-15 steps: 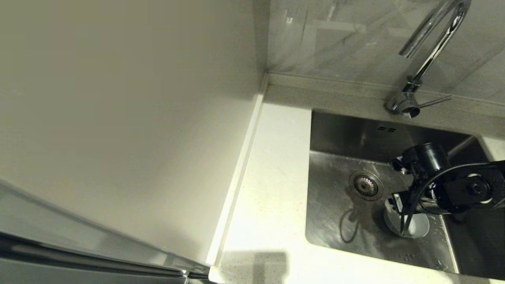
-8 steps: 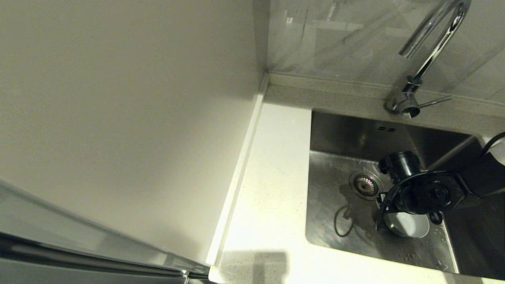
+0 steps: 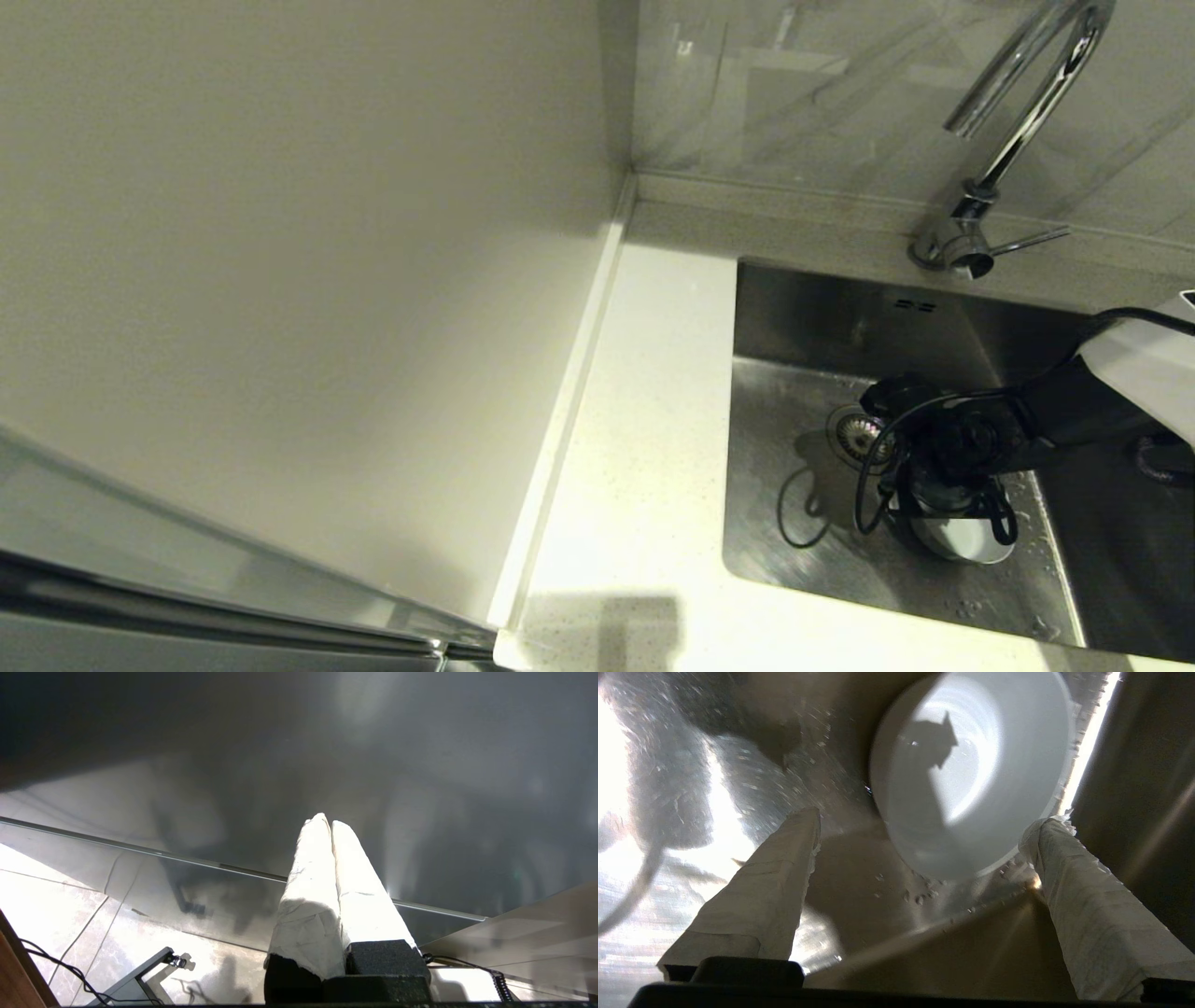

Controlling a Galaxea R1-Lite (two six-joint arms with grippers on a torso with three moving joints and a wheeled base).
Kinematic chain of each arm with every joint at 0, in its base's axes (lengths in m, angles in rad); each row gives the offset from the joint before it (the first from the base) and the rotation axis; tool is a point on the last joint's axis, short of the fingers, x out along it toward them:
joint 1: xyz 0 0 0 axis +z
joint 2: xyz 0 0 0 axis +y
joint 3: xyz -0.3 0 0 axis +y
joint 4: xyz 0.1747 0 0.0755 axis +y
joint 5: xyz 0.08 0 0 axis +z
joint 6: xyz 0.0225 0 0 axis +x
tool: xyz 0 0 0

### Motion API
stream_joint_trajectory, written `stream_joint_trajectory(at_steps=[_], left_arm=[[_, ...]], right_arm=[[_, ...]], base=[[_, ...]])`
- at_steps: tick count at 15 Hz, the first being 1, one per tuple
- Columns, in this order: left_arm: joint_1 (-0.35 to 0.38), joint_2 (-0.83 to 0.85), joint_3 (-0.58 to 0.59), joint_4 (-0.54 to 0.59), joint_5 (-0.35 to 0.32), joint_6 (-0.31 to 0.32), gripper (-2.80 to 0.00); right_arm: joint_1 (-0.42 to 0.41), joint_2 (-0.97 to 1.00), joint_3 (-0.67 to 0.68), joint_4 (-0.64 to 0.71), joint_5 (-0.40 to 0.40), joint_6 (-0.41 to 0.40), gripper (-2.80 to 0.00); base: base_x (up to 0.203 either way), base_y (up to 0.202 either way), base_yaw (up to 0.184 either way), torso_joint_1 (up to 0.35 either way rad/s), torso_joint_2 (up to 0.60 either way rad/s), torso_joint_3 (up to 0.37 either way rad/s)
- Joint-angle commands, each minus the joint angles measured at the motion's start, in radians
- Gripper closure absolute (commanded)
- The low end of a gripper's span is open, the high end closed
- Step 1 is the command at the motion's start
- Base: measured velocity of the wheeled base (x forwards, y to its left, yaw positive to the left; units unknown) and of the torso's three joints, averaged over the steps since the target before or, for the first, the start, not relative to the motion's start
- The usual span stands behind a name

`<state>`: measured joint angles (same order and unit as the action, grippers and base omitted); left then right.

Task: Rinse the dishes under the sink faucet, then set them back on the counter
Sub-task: Put a bowl back to the table from the sink

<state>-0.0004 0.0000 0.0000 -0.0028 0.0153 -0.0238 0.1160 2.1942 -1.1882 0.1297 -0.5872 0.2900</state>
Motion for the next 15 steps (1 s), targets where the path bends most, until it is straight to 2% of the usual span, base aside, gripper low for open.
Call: stream_joint_trajectory(at_steps=[1, 5, 9, 10, 15], left_arm=[[0.000, -0.003, 0.000, 0.000, 0.000, -0.001, 0.00], [0.000, -0.003, 0.000, 0.000, 0.001, -0.001, 0.00], [0.000, -0.003, 0.000, 0.000, 0.000, -0.001, 0.00], [0.000, -0.003, 0.000, 0.000, 0.000, -0.001, 0.00], [0.000, -0.003, 0.000, 0.000, 0.000, -0.001, 0.00]], right_arm=[[0.001, 0.043, -0.020, 0.004, -0.002, 0.001, -2.80], [-0.014, 0.087, -0.045, 0.000, 0.060, -0.013, -2.80], [-0.022, 0.102, -0.074, -0.001, 0.067, -0.014, -2.80], [-0.022, 0.101, -0.076, -0.001, 0.066, -0.014, 0.00], [-0.024, 0.095, -0.077, -0.004, 0.063, -0.009, 0.00]], base=[[0.000, 0.000, 0.000, 0.000, 0.00, 0.000], [0.000, 0.000, 0.000, 0.000, 0.00, 0.000], [0.000, 0.000, 0.000, 0.000, 0.00, 0.000], [0.000, 0.000, 0.000, 0.000, 0.00, 0.000], [0.000, 0.000, 0.000, 0.000, 0.00, 0.000]])
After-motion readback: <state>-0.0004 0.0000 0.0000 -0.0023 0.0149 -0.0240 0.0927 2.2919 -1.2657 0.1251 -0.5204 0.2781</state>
